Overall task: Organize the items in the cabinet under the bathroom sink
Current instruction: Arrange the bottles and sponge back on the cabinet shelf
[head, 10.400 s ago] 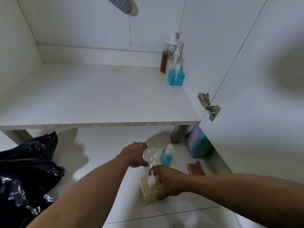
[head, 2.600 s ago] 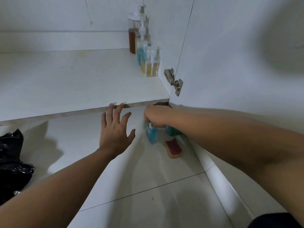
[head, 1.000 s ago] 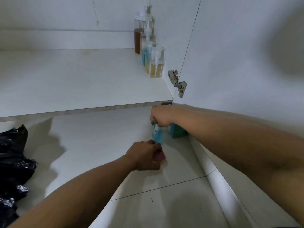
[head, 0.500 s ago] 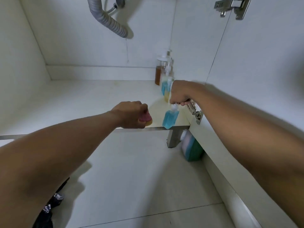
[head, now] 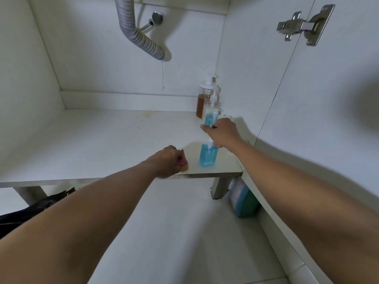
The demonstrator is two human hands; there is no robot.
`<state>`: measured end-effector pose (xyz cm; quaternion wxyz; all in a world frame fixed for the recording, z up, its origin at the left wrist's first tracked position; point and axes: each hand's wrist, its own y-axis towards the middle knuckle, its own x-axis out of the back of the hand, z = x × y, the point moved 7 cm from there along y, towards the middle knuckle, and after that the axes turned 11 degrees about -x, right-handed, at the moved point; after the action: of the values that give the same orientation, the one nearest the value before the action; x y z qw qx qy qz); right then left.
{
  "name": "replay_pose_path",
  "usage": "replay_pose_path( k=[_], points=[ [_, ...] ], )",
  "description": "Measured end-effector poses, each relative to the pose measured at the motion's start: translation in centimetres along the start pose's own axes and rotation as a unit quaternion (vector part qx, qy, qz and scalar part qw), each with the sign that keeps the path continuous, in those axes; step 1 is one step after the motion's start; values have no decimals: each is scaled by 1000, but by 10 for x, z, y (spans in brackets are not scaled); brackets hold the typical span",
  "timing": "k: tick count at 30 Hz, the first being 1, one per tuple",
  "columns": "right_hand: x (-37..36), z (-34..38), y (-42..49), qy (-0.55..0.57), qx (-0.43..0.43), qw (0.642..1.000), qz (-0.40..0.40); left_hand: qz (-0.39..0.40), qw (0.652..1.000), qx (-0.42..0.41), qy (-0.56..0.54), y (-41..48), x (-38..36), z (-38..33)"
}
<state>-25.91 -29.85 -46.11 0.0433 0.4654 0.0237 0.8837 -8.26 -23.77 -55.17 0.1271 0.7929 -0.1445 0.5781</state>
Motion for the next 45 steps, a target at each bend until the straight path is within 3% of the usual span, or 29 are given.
replay_pose_path(
  k=[3,8,18,26,30,34,45],
  points=[
    [-7,-17,-13,98,-6,995,4,-8,1000,-8,-4,2,3,-1],
    [-51,-54,-30,46,28,998,18,-24,1000,-8,-14,2,5,6],
    [-72,-79,0,158,-121,975,-99,-75,996,-15,40,4,-8,9],
    [-69,-91,15,193,-179,953,-153,-91,995,6,31,5,-7,13],
    [-75,-85,4,198,-149,955,-162,-95,995,-3,29,6,-4,15],
    [-77,-73,-4,129,-90,966,-206,-89,996,-6,23,6,-3,13],
    [-65,-67,9,44,-56,979,-189,-78,997,-2,18,5,-3,12]
  ],
)
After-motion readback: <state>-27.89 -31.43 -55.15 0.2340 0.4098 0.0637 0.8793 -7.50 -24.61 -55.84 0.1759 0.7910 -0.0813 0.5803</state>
